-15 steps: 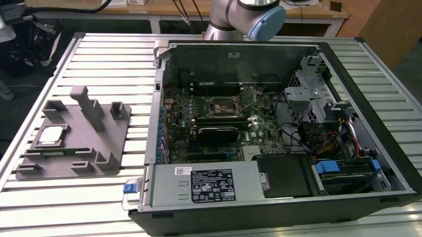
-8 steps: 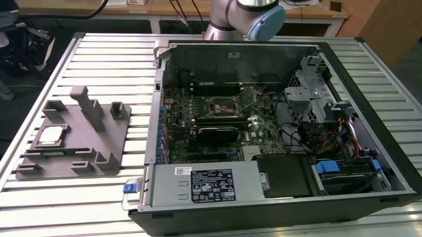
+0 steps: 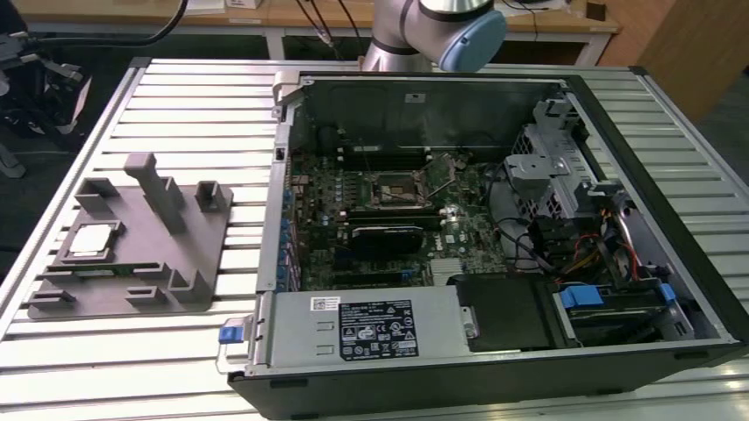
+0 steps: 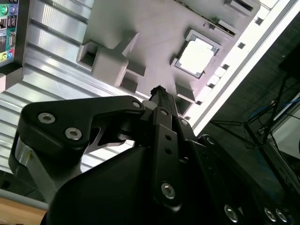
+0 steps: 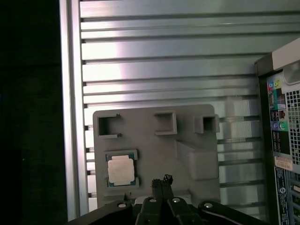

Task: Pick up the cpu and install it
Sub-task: 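Reach for the cpu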

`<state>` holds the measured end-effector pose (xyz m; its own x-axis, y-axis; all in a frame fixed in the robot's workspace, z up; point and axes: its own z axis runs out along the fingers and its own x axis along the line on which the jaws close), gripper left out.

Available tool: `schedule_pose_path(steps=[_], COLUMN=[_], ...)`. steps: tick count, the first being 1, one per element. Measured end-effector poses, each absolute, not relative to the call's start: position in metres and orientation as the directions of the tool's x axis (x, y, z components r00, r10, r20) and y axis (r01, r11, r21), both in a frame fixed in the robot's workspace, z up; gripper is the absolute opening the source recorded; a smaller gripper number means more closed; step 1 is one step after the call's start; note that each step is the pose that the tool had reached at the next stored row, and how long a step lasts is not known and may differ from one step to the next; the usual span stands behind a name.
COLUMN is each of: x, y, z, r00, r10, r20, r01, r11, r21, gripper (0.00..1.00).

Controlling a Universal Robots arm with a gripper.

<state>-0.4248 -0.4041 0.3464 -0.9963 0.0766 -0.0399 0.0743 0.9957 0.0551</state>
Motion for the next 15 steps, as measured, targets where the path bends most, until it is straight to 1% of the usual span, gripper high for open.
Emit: schedule_pose_path(steps=[15], x=[-0.429], y=[-0.413], z=[0.33], r00=[-0.996], r10=[0.077], r20=[-0.04], r01=[0.074], r11=[0.996], r21=[0.055], gripper=[0.11])
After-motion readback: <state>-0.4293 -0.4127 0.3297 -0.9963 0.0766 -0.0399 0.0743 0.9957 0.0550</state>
